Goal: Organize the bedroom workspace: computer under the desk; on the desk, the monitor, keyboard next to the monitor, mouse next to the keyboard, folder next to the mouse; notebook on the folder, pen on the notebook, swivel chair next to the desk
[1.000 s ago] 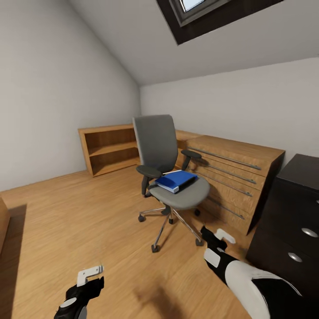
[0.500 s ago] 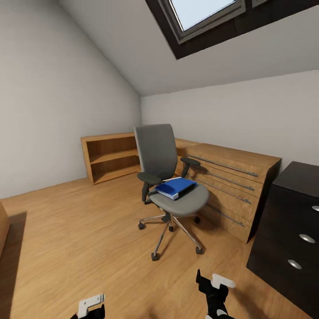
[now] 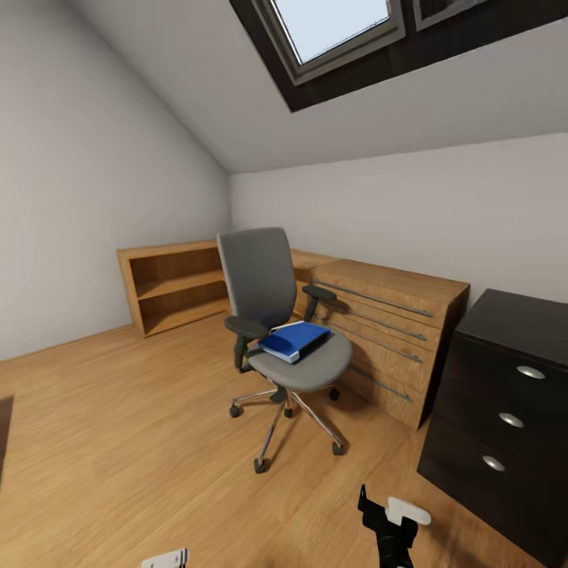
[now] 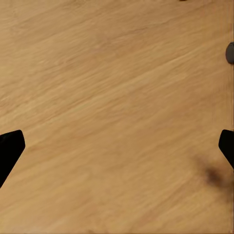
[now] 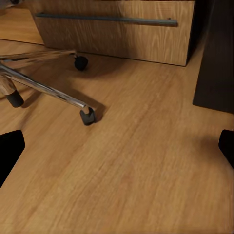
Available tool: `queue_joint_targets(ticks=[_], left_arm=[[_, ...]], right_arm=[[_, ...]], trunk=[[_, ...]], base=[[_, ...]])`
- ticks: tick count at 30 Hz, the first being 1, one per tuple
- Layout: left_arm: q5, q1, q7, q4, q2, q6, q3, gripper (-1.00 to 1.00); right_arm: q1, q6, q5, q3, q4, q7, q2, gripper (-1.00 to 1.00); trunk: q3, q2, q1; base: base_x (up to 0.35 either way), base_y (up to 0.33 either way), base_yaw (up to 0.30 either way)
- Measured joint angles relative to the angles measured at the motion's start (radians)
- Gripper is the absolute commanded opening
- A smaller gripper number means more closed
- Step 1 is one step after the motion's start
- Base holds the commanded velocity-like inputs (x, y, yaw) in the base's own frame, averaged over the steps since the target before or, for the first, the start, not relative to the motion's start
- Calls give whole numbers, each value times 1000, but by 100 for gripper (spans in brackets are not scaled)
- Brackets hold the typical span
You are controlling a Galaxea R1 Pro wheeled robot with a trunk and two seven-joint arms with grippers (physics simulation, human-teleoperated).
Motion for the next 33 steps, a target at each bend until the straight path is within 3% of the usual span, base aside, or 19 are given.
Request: queue_joint_targets(ticks=[33], left_arm=[[1,-1,-5,78,2,4,-1,100]], right_arm=[[0,11,7,4,0,0,14,100]], trunk=[[93,231,-127]], base=[[0,0,-259]])
